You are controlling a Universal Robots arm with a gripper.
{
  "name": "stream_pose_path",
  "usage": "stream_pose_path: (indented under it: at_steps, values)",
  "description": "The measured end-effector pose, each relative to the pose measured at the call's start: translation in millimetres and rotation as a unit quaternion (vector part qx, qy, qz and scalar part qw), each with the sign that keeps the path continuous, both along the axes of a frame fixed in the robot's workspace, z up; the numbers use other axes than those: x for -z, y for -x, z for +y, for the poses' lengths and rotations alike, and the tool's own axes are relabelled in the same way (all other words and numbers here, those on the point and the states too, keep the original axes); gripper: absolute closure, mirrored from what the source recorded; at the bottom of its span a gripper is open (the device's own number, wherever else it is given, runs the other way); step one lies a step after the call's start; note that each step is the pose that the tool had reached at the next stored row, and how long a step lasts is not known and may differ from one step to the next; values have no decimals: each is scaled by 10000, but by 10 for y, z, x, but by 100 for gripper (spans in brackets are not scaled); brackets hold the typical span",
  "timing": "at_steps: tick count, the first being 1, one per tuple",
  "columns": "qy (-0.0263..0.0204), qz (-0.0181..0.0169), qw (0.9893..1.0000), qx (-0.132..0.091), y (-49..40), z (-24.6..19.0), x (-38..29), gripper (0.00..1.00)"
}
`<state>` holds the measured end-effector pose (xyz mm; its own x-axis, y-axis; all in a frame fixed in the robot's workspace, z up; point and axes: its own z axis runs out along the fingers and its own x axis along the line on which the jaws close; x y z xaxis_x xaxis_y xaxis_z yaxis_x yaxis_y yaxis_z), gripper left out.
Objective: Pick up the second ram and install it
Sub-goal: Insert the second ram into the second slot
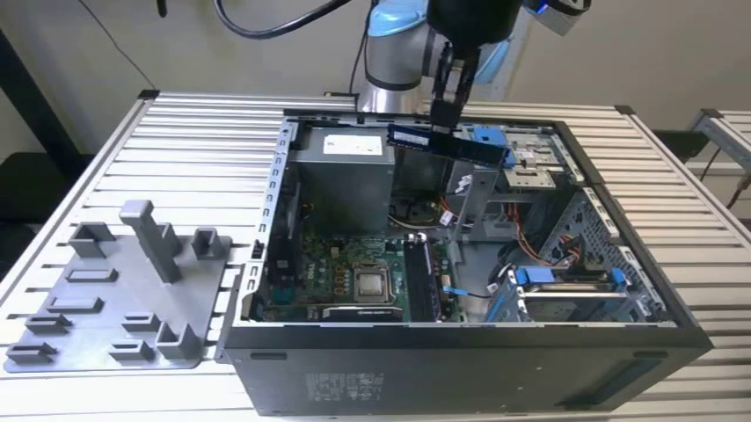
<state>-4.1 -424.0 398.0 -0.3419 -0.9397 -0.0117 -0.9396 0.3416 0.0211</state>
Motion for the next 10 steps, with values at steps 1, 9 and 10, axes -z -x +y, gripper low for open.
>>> stream_pose_path:
  at_steps: [1, 9, 10]
  values:
    - [0, 0, 10000, 88, 0, 0, 2, 86]
    - [0, 0, 9968, 803, 0, 0, 17, 86]
    - [0, 0, 9960, 895, 0, 0, 19, 86]
